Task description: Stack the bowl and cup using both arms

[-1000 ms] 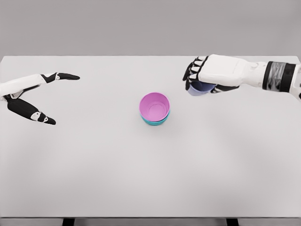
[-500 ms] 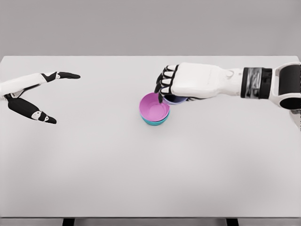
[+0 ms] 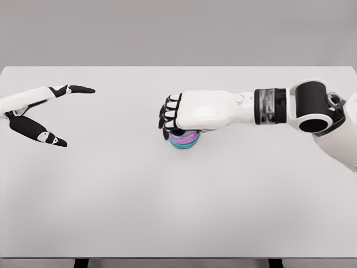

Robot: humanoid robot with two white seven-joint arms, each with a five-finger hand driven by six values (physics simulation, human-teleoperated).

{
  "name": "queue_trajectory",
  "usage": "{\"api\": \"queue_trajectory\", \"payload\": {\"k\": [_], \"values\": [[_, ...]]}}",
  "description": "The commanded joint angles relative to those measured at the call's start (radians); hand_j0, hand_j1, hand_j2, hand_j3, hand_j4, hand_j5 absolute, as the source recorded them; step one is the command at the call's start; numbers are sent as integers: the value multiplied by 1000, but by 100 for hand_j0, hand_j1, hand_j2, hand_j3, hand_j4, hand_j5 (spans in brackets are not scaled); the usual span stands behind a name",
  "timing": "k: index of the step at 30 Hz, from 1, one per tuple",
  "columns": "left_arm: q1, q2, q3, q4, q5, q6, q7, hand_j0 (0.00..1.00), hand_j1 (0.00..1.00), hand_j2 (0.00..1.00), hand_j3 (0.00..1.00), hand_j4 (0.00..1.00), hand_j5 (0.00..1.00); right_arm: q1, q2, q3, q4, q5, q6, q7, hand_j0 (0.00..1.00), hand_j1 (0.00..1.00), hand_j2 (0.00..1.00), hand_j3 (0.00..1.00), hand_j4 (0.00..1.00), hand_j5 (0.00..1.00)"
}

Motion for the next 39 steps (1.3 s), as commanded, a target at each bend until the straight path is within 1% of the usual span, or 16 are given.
{"api": "queue_trajectory", "payload": {"k": [1,8,11,15,19,22,26,29,36,37,38,39], "values": [[0,1,2,0,8,2,0,100,100,100,100,100,100,0,12,5,32,-2,3,-1,59,59,59,59,59,59],[0,1,2,0,8,2,0,100,100,100,100,100,100,-6,23,11,62,1,3,-1,59,59,59,59,59,59],[0,1,1,0,10,2,0,100,100,100,100,100,100,-8,26,11,94,1,3,-1,59,59,59,59,59,59],[0,1,1,0,8,2,0,100,100,100,100,100,100,-9,35,19,98,1,3,-1,59,59,59,59,59,59],[0,1,2,0,8,2,0,100,100,100,100,100,100,-20,45,25,127,2,3,-1,59,59,59,59,59,59],[0,1,1,0,10,2,0,100,100,100,100,100,100,-26,51,45,133,2,3,-1,59,59,59,59,59,59],[0,1,1,0,8,2,0,100,100,100,100,100,100,-26,54,46,150,4,3,-1,60,60,60,60,60,60],[0,1,1,0,8,2,0,100,100,100,100,100,100,-26,52,45,171,27,3,-1,61,61,61,61,61,61],[0,1,1,0,10,2,0,100,100,100,100,100,100,-26,52,46,170,28,3,-1,62,62,62,62,62,62],[0,1,1,0,10,2,0,100,100,100,100,100,100,-26,52,46,168,28,3,-1,65,65,65,65,65,65],[0,1,1,0,10,2,0,100,100,100,100,100,100,-26,52,46,165,28,3,-1,73,73,73,73,73,73],[0,1,1,0,10,2,0,100,100,100,100,100,100,-26,51,46,160,30,3,-1,100,100,100,100,100,100]]}}
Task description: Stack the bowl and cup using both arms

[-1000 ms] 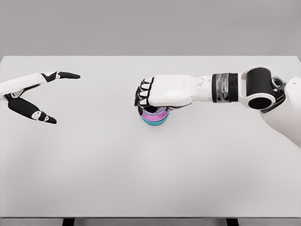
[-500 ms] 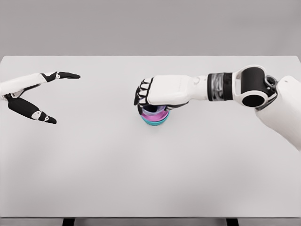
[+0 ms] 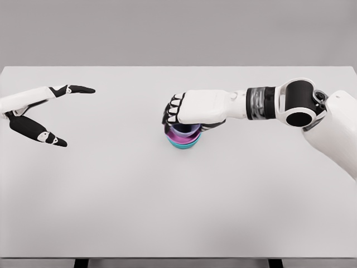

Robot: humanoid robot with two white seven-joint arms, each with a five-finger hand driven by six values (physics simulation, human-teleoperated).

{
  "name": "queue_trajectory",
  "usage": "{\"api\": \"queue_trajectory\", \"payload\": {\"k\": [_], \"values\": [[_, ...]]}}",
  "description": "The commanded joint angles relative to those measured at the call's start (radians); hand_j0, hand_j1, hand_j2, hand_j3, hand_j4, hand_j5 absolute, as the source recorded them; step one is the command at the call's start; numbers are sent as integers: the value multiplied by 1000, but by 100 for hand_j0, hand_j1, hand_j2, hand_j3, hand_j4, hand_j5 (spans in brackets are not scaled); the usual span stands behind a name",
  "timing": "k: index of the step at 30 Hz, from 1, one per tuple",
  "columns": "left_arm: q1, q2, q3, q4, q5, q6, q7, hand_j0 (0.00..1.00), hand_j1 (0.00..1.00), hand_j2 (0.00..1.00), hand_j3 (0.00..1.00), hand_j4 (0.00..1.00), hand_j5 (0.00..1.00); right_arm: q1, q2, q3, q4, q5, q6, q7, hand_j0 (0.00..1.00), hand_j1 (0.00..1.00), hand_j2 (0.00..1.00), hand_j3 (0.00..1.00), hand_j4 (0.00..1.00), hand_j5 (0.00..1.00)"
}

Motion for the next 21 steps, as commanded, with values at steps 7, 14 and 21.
{"api": "queue_trajectory", "payload": {"k": [7,14,21], "values": [[0,1,1,0,8,2,0,100,100,100,100,100,100,-2,-11,-16,-6,-9,3,0,100,100,100,100,100,100],[0,1,1,0,8,2,0,100,100,100,100,100,100,34,-180,-281,29,-20,3,0,100,100,100,100,100,100],[5,0,2,-2,8,2,0,100,100,100,100,100,100,175,-283,-404,156,-18,3,0,100,100,100,100,100,100]]}}
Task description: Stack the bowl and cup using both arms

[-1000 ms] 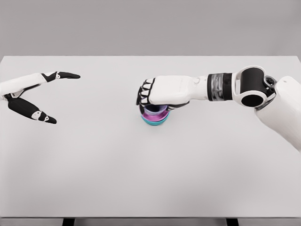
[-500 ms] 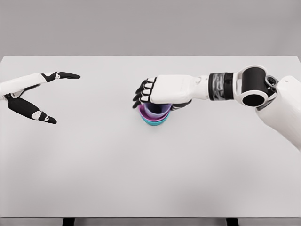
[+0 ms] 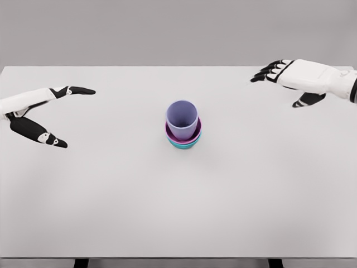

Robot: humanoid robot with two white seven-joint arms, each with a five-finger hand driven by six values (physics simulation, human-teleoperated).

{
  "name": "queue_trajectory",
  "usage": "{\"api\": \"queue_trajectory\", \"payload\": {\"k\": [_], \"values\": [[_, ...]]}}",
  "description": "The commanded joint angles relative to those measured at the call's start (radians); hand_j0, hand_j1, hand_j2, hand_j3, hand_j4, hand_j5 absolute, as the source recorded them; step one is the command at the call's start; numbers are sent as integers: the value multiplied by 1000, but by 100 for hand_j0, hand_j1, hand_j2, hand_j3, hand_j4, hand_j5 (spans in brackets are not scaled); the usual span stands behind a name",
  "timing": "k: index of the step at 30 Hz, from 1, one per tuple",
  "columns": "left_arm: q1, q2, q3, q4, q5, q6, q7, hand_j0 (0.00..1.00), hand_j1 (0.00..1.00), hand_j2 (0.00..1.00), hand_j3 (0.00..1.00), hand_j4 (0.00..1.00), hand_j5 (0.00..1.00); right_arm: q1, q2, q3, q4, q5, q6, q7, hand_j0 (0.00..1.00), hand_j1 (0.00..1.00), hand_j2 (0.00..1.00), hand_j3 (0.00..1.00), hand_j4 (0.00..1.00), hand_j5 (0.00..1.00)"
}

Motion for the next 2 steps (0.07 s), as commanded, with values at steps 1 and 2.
{"api": "queue_trajectory", "payload": {"k": [1,2], "values": [[3,0,0,0,8,2,0,100,100,100,100,100,100,0,-20,-13,13,-7,3,-1,100,100,100,100,100,100],[5,0,0,1,8,2,0,100,100,100,100,100,100,-2,-18,-8,11,-7,3,-1,100,100,100,100,100,100]]}}
